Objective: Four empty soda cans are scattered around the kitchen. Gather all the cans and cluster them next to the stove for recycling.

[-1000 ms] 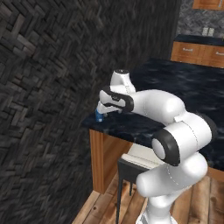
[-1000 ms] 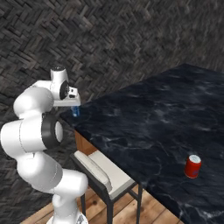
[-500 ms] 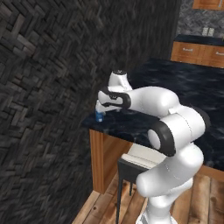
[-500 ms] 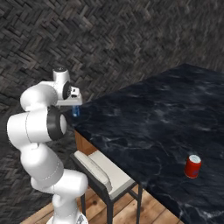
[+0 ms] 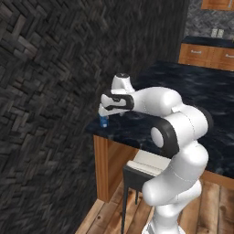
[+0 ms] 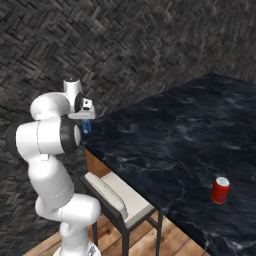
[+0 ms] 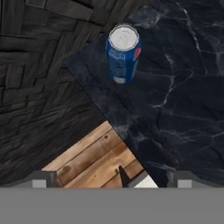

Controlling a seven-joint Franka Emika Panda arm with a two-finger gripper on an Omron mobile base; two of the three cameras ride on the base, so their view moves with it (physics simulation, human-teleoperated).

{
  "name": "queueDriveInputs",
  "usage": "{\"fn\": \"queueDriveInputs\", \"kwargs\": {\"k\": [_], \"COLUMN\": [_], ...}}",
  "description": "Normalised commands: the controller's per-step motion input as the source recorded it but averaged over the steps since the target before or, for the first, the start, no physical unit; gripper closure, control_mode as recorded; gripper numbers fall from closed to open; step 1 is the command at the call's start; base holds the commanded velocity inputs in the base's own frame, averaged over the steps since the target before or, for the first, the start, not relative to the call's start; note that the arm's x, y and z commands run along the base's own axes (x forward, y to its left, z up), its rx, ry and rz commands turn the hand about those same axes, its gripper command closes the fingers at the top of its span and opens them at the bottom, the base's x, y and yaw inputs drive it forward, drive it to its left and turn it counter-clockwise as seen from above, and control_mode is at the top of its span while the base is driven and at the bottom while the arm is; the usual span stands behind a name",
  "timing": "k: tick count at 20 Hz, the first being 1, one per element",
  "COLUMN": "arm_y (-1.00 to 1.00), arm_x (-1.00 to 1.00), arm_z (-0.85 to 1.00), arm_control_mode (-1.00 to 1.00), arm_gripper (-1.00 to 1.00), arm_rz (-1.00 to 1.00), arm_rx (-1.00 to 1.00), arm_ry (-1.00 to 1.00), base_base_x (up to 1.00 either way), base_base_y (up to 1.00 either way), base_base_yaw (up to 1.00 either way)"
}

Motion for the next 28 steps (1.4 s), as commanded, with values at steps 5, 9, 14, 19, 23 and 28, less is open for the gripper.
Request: {"fn": "queueDriveInputs", "kwargs": {"k": [5, 9, 14, 19, 23, 28], "arm_y": [0.06, 0.08, 0.08, 0.06, 0.04, 0.03], "arm_x": [0.21, 0.23, 0.27, 0.3, 0.33, 0.35], "arm_z": [-0.1, -0.12, -0.15, -0.13, -0.09, -0.08], "arm_control_mode": [-1.0, -1.0, -1.0, -1.0, -1.0, -1.0], "arm_gripper": [-1.0, -1.0, -1.0, -1.0, -1.0, -1.0], "arm_rz": [0.0, 0.0, 0.0, 0.0, 0.0, 0.0], "arm_rx": [0.0, 0.0, 0.0, 0.0, 0.0, 0.0], "arm_ry": [0.0, 0.0, 0.0, 0.0, 0.0, 0.0], "base_base_x": [0.0, 0.0, 0.0, 0.0, 0.0, 0.0], "base_base_y": [0.0, 0.0, 0.0, 0.0, 0.0, 0.0], "base_base_yaw": [0.0, 0.0, 0.0, 0.0, 0.0, 0.0]}}
